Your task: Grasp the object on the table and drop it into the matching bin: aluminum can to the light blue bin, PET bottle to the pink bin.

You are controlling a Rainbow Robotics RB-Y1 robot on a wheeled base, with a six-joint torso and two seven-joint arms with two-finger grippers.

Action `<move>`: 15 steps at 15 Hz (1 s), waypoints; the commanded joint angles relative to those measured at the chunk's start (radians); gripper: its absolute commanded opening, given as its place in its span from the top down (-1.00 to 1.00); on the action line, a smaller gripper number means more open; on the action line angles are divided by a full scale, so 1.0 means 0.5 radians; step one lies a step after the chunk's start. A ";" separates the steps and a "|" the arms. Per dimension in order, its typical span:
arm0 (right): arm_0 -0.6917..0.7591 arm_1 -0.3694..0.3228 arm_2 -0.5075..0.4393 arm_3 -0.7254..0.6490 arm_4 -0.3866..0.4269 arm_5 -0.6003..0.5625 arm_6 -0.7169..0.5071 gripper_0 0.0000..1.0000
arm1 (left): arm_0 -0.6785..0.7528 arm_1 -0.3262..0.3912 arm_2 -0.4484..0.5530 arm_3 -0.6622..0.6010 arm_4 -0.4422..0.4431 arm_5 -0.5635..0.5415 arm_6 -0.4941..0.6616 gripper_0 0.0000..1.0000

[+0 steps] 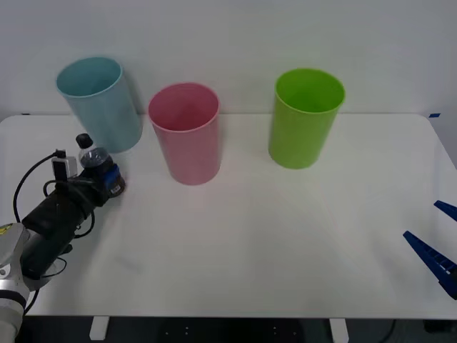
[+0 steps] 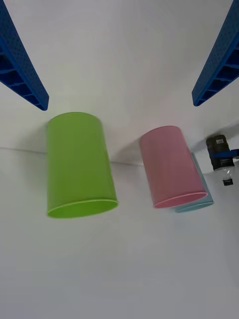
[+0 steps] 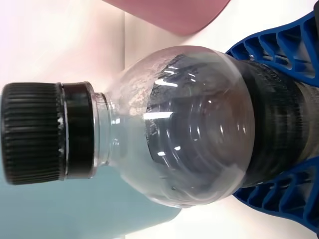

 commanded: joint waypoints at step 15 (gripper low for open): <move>0.000 0.000 0.000 0.000 0.000 0.000 0.000 -1.00 | 0.711 0.115 0.013 -1.330 0.478 -0.042 0.199 1.00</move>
